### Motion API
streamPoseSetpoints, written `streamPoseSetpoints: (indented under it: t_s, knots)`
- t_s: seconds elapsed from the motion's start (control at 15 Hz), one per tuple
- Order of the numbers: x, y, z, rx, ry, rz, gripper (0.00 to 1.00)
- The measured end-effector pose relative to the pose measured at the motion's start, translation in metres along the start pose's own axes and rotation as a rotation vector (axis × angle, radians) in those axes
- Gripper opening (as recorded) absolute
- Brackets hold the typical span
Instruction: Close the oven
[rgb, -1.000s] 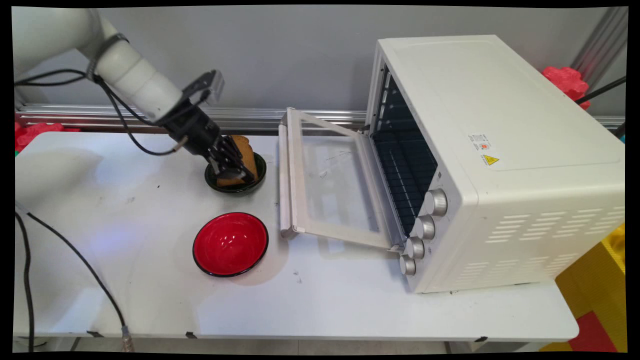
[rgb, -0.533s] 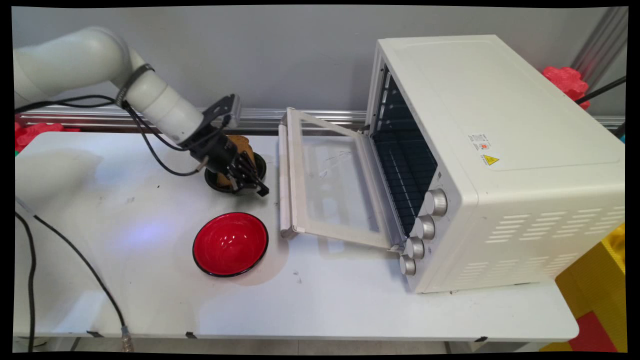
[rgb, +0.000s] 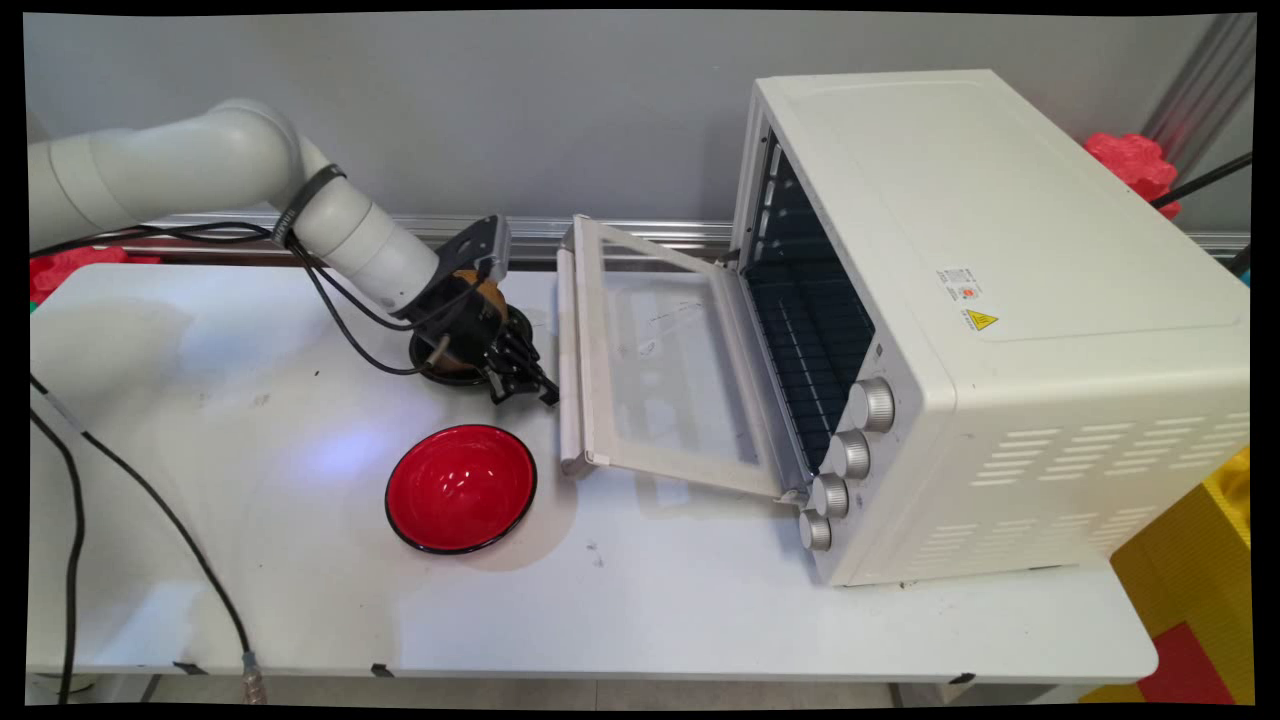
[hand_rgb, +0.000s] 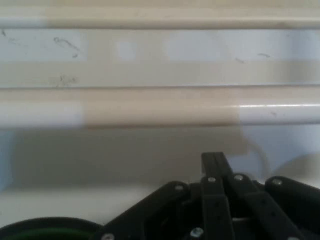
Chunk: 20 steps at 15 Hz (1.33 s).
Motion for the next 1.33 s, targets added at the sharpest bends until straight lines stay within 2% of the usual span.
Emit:
streamPoseSetpoints:
  t_s: [0.47,1.33]
  knots:
    - [0.001,-0.002,0.011,0.013,0.023,0.007,0.00]
    - [0.021,0.005,0.002,-0.006,0.147,-0.017,0.00]
